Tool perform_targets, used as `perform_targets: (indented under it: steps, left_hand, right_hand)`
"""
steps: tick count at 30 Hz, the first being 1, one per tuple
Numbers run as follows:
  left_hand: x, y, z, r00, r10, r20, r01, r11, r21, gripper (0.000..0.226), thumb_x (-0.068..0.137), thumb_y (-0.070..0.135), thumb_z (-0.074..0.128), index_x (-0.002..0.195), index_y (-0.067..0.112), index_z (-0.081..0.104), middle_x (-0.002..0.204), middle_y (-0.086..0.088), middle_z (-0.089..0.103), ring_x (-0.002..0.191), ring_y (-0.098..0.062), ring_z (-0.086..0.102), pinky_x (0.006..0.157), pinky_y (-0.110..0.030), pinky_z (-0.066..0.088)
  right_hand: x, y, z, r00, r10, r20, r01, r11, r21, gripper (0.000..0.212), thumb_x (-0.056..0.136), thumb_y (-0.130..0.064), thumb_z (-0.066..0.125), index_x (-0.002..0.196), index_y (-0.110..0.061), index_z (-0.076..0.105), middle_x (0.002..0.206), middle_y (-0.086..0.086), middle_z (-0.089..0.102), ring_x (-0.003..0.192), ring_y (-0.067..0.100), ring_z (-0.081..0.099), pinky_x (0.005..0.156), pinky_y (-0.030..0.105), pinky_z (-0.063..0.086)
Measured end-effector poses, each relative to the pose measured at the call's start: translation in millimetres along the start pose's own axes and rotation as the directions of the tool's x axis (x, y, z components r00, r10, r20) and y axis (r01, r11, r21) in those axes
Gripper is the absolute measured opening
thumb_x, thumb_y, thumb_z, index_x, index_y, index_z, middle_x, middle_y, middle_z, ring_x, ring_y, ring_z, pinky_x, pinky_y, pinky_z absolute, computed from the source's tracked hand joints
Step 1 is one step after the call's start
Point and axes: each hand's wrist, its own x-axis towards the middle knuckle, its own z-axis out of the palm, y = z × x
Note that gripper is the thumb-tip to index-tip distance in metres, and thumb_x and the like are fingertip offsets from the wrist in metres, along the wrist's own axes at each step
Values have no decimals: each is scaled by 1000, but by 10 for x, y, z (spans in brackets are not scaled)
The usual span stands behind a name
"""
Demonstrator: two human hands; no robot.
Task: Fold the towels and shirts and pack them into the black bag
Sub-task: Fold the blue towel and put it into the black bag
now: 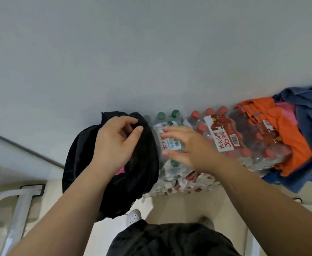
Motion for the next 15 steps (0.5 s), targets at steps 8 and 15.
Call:
perform_targets:
  steps: [8,15]
  left_hand:
    - [-13,1179,1572,926,140,351,-258,913,316,33,87,41,71,115,24,68,103,5,58,92,-19,62,76,-32,49]
    - [-9,1828,2720,832,154,532,-334,906,259,36,84,46,70,114,27,67,113,2,58,105,-21,60,84,-37,51]
  right_hand:
    - [-1025,1280,-903,985,169,31,-166,983,-85,53,84,-46,65,132,-23,63,141,-2,55,134,18,41,116,33,30]
    - [-1807,2112,-1736,938,322,-124,-339,929,-148,47,86,-44,70,129,-23,66,137,-1,58,130,20,47,109,27,28]
